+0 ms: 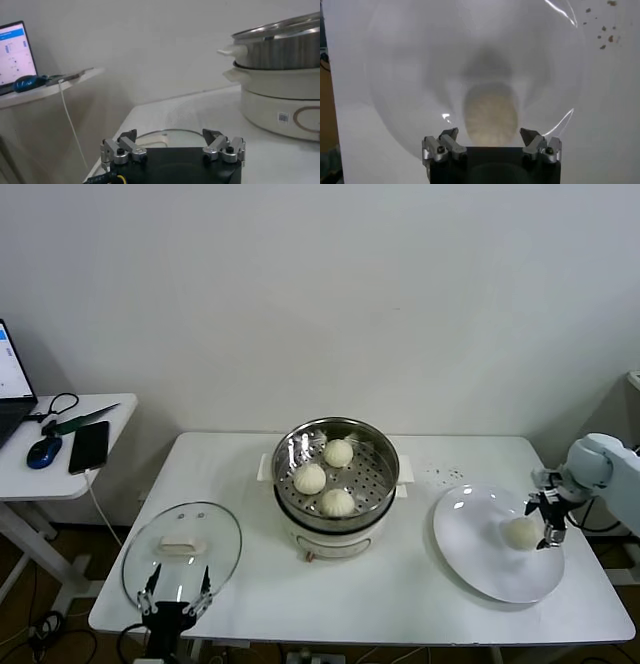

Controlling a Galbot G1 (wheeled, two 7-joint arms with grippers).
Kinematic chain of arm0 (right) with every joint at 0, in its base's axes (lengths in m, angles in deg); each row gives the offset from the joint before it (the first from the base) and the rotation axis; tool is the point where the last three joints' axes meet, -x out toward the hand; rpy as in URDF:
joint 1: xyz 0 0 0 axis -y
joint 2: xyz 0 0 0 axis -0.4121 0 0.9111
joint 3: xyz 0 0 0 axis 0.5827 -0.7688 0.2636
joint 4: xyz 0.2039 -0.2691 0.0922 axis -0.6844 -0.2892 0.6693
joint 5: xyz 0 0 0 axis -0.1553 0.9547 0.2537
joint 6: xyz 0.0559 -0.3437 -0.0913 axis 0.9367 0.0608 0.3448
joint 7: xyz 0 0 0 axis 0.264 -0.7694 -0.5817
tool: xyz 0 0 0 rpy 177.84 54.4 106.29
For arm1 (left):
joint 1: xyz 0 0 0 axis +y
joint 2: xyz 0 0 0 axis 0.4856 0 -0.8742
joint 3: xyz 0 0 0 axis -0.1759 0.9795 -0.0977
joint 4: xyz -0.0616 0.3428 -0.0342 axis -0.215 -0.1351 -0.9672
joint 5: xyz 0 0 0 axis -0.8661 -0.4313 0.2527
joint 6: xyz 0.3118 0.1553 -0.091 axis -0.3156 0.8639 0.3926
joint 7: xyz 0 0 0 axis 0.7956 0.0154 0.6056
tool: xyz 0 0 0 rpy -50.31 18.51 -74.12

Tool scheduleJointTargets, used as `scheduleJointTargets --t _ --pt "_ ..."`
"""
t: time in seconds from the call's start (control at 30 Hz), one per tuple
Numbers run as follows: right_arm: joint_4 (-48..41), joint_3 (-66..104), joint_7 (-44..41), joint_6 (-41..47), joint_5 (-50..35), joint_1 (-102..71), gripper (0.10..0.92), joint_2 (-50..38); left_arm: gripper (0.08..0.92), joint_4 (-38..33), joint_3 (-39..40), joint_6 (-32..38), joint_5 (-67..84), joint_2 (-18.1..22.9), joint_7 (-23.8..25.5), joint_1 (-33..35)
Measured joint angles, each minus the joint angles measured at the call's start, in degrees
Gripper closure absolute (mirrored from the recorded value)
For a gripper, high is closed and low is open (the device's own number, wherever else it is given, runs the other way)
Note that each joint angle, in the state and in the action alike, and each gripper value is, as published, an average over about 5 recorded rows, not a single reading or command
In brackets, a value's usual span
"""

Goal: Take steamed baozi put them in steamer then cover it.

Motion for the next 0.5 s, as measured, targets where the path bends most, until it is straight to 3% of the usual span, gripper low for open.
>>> scheduleJointTargets --t 0.5 --pt "-2.46 2.06 0.16 -1.55 1.73 -1.81 0.236 2.51 0.177 0.46 0.10 -0.17 0.02 0.11 -0.34 -0.28"
